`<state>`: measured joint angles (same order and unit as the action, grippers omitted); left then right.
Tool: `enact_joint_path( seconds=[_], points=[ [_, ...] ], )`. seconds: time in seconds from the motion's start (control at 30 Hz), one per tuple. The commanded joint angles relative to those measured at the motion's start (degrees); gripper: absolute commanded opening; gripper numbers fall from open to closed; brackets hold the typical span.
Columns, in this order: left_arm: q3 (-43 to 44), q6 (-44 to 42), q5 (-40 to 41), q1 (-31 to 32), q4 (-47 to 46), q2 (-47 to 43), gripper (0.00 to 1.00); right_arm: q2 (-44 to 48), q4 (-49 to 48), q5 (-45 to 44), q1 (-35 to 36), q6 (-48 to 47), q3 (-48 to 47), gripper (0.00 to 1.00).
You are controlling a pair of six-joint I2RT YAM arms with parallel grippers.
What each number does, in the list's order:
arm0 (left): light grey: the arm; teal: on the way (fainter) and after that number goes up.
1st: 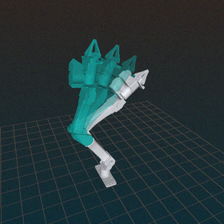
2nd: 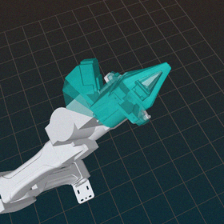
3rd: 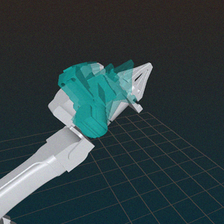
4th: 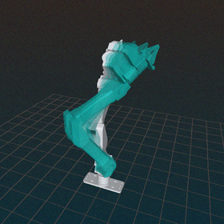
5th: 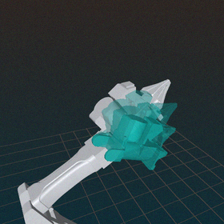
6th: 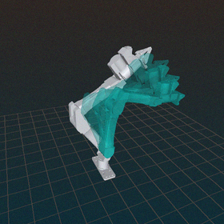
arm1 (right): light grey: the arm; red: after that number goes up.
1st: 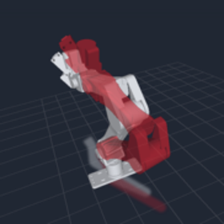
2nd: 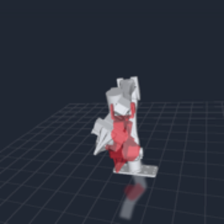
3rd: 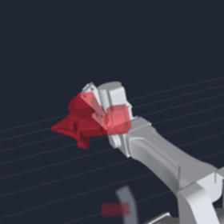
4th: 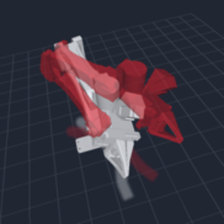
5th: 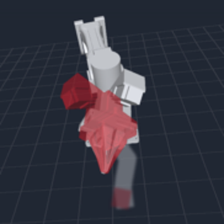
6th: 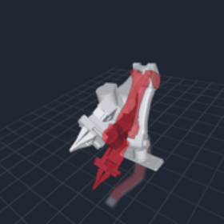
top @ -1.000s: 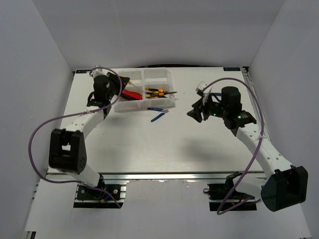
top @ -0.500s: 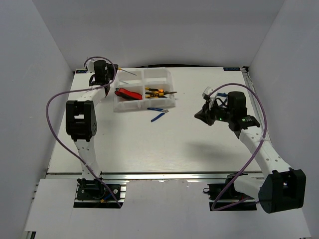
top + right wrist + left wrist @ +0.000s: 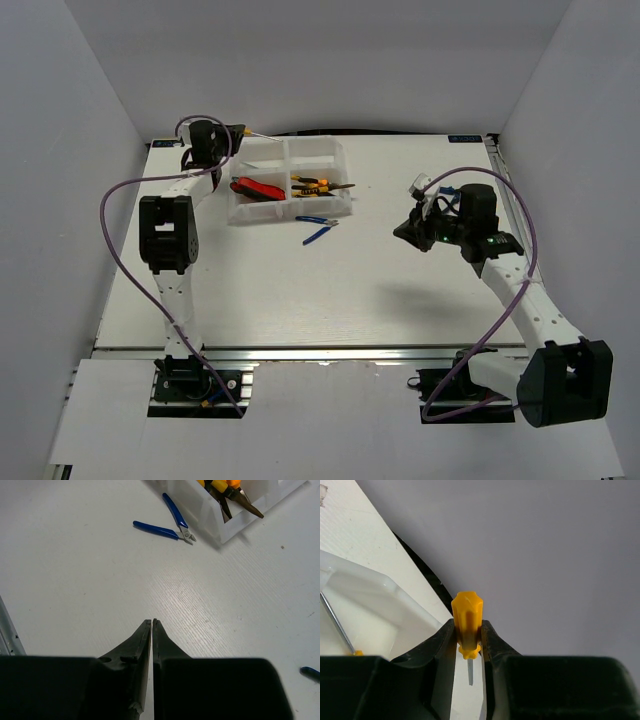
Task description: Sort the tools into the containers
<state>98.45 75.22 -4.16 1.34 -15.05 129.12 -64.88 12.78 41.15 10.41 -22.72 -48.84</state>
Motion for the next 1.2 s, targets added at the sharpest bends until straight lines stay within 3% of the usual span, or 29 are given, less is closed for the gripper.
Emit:
enact_joint_path(
  seconds=[0.0, 0.3, 0.6, 0.73, 1.17],
  points=[
    [-0.9, 3.1, -3.8, -0.6, -0.7, -1.2, 0.0, -0.3, -0.5, 1.0, -0.5, 0.0, 0.8, 0.1],
    [1.7, 1.6, -4.4, -0.6, 10.4, -0.2, 0.1, -1.8, -0.7, 1.2, -0.6, -0.3, 0.1, 0.11],
    [13.6, -0.3, -3.8, -0.6, 28.1, 4.6, 0.14, -1.7, -1.6, 1.6, -0.7, 0.4, 0.6, 0.11],
    [18.7, -0.6, -3.6, -0.6, 35.2, 6.7, 0.21, -1.7, -1.6, 1.7, -0.8, 0.6, 0.6, 0.11],
    [19.8, 1.9, -7.0, -0.6, 33.8, 8.0, 0.35, -1.1, -1.9, 1.8, -0.9, 0.5, 1.2, 0.11]
  ],
)
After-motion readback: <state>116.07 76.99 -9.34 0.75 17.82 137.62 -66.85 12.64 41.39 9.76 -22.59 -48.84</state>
